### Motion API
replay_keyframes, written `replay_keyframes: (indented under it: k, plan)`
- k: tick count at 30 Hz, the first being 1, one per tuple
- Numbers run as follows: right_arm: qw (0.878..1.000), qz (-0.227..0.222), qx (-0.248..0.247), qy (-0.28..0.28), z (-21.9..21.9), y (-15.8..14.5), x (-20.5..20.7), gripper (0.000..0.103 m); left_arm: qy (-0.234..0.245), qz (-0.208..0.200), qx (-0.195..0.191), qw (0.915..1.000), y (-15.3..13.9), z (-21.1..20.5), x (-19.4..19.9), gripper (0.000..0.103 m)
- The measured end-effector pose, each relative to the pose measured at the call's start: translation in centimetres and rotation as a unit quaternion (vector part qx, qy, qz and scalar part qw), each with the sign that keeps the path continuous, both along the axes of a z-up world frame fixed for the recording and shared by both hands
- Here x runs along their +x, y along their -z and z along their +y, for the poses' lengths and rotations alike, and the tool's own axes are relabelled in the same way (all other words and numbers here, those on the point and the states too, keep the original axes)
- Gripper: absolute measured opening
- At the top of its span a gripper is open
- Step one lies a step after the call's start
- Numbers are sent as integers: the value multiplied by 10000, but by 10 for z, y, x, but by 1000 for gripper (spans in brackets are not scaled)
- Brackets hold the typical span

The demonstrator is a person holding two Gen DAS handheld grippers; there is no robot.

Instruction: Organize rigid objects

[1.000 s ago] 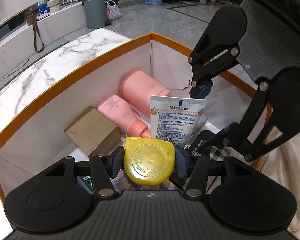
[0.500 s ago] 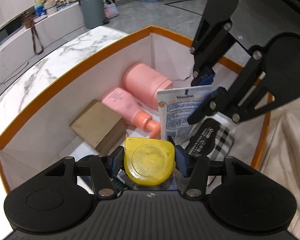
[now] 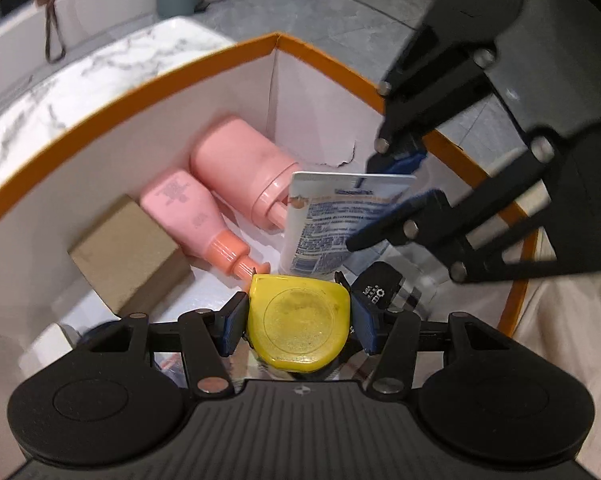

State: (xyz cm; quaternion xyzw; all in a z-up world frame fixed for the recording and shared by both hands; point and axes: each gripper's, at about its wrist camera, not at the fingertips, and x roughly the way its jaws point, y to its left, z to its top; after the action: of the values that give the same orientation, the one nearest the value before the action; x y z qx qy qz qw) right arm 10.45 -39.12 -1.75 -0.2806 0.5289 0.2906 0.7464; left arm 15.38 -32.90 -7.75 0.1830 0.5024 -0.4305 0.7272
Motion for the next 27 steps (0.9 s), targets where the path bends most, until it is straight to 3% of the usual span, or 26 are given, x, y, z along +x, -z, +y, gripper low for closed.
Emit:
replay_keyframes:
  k: [5,10,14,21,27]
  plan:
    - [10000,24,14,-25,-2,-2,-1,14,-521,475,176,9974,7,-4,11,63]
    - [10000,-30,16,24,-2,1,1,14,-607,368,321,9970,8,-5,13,63]
    - [9999,-94,-1,55,0,-2,-5,15,-685,360,227,9967,3,2,13,65]
    - [9997,-222,-67,98,3,-13,-12,33,-651,216,-38,9976,-15,15,5,65]
    - [9980,-579,-180,185,9,-36,-26,51,-677,-406,-330,9963,-51,32,-16,65]
